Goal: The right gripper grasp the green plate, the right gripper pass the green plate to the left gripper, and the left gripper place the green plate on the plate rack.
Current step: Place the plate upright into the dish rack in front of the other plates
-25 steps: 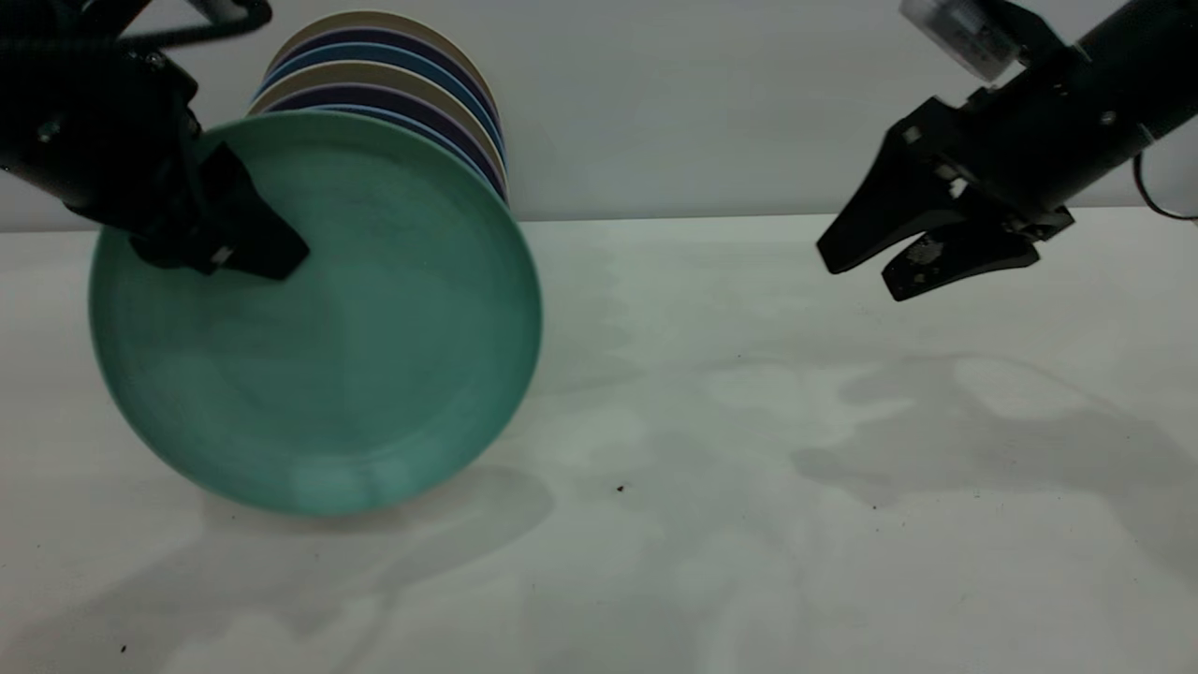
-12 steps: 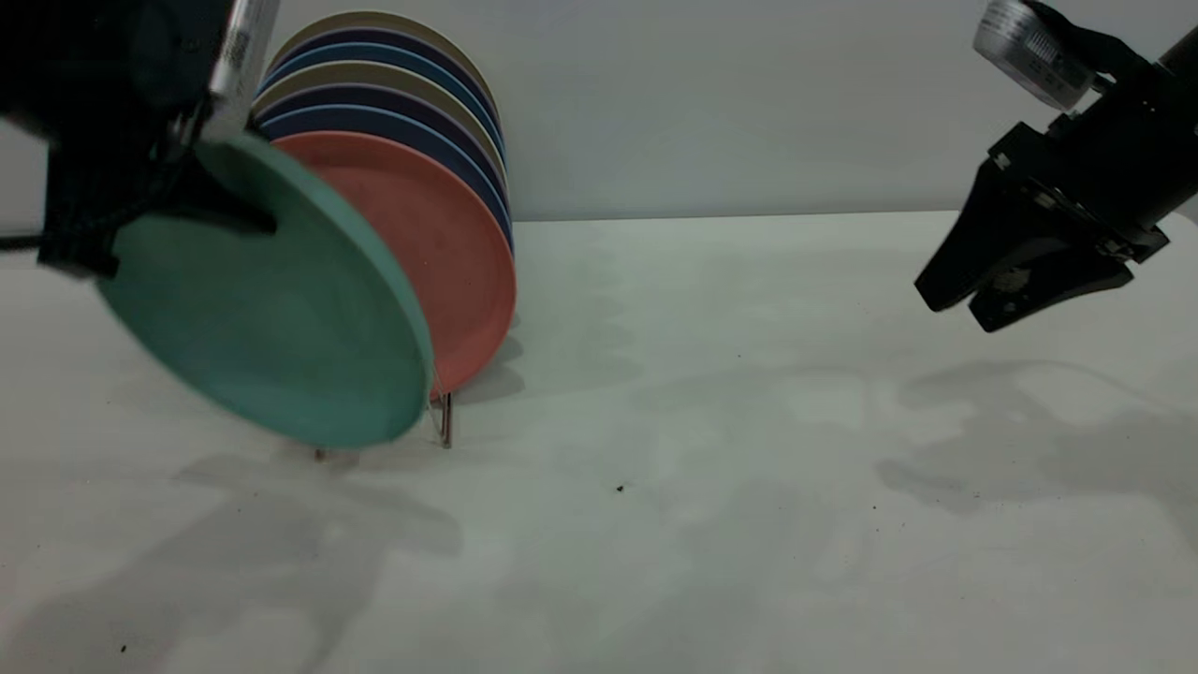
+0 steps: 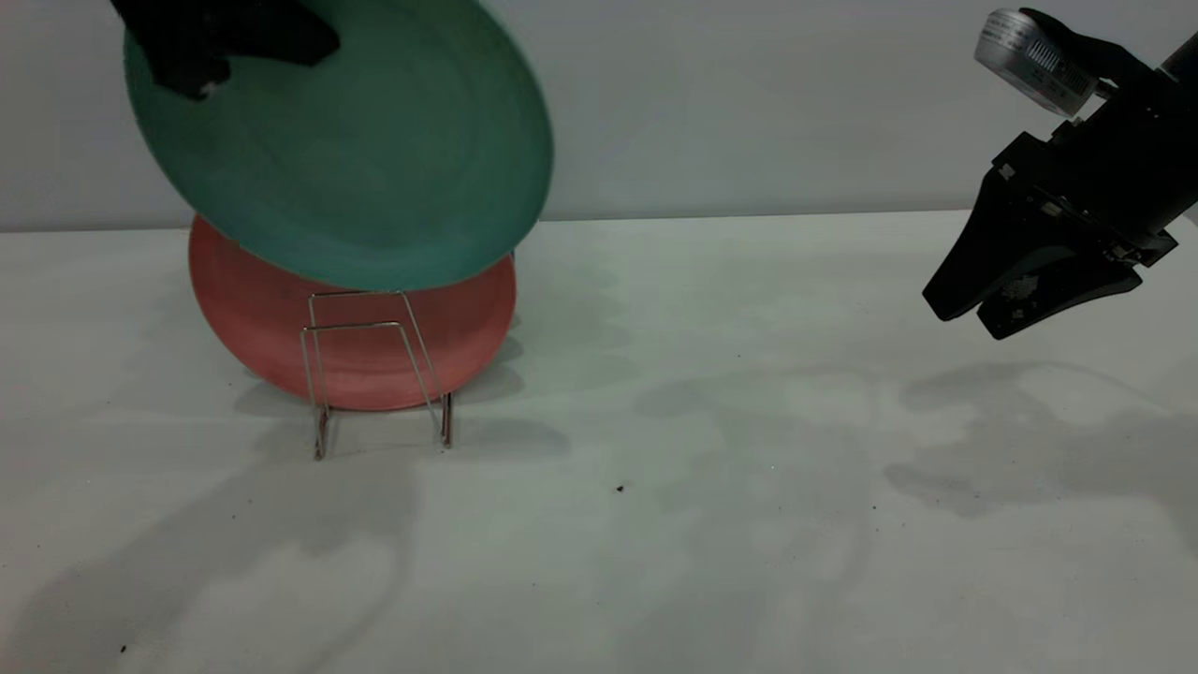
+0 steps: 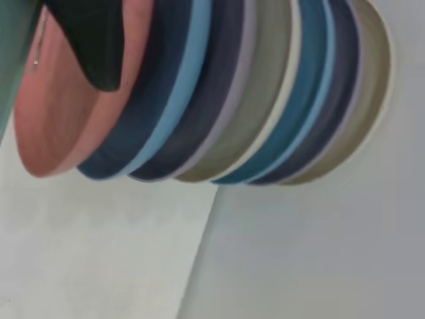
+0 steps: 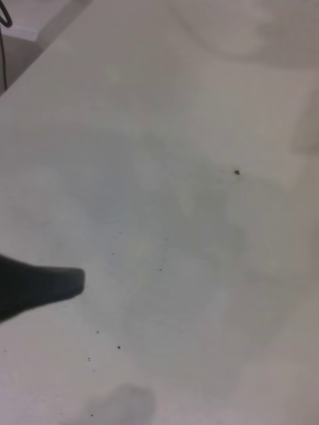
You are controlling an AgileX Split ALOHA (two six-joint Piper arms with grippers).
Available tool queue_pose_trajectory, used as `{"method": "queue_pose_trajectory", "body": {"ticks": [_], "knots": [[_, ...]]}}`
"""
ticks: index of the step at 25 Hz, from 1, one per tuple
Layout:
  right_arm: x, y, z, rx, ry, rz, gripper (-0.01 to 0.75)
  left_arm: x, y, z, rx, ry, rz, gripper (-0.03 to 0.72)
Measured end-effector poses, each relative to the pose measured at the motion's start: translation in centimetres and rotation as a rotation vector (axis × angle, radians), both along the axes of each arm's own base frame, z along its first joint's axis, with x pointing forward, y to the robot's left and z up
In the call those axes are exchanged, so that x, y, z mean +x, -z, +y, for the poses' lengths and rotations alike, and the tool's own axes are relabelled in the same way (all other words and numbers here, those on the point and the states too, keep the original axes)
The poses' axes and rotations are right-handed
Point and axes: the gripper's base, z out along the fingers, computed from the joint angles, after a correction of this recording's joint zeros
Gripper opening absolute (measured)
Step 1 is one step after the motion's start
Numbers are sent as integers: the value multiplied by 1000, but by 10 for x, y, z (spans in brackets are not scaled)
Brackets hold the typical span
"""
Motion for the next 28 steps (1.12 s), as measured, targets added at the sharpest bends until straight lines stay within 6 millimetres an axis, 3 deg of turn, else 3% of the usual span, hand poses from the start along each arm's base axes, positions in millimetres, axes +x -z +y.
{"method": "queue_pose_trajectory", "body": {"ticks": [13,28], "knots": [[0,0,0,1,10,5,546,5,-1,5,21,-62,-45,309],[0,0,0,-2,9,4,546,16,21,6,50,-92,-19,309]]}}
